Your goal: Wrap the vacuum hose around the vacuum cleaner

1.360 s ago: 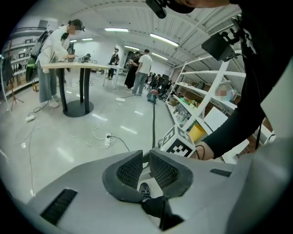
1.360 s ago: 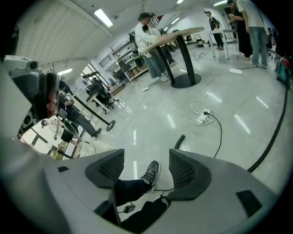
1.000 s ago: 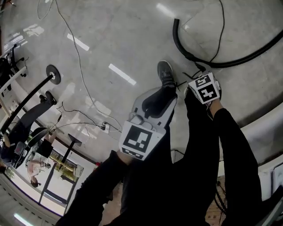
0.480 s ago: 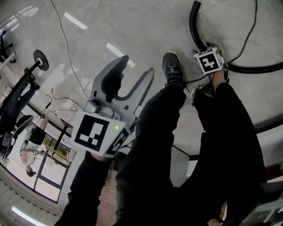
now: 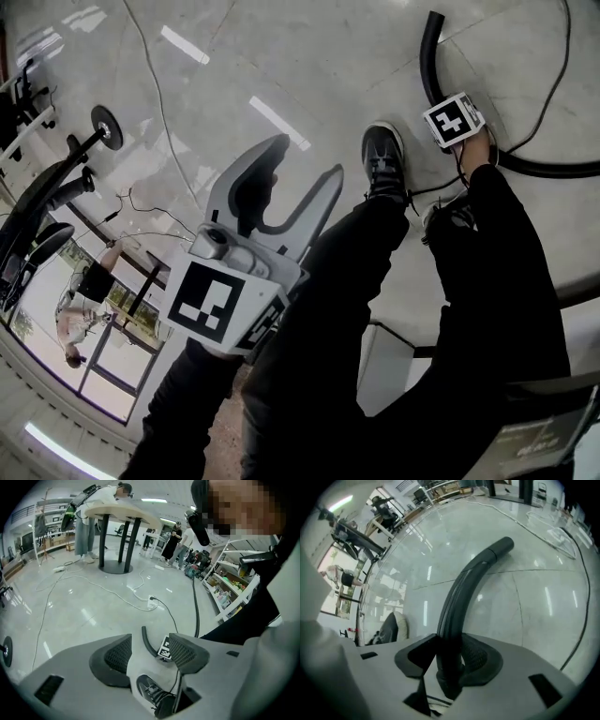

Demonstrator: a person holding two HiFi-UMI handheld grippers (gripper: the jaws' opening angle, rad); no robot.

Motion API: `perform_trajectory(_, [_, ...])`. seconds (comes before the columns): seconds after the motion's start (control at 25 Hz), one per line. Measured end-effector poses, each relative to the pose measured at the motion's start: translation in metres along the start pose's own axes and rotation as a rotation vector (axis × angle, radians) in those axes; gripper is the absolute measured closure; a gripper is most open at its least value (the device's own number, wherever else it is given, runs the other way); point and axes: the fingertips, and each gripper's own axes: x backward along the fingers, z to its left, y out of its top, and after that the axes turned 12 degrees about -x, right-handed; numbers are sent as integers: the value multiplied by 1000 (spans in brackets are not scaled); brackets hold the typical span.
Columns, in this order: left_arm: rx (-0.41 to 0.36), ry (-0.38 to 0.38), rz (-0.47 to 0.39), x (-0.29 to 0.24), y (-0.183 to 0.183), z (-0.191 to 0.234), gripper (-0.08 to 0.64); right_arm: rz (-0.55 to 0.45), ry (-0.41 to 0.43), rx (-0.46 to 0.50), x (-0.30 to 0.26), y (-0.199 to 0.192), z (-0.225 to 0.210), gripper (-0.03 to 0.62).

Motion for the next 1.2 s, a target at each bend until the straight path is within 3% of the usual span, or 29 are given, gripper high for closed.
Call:
perform_trajectory(0.12, [-22, -31, 5, 11, 19, -29, 301, -113, 67, -44, 47, 1, 18, 430])
perform_trajectory(0.36, [-59, -119, -30, 53, 92, -125, 301, -307, 203, -79, 182, -49, 40, 433])
perform_trajectory(0.56, [-131, -187, -65, 129, 160, -201, 301, -369, 303, -52, 334, -106, 70, 431])
perform_trajectory(0.8, [-237, -211, -117, 253, 257, -265, 301, -424, 327, 8, 545, -166, 88, 430])
perform_trajectory(0.96, [-297, -210, -139, 338, 292, -323, 301, -501, 364, -12, 666, -218, 105, 428])
perform_trajectory(1.2, [-442, -275, -229, 369, 345, -394, 301, -757, 365, -134, 811, -230, 69, 428])
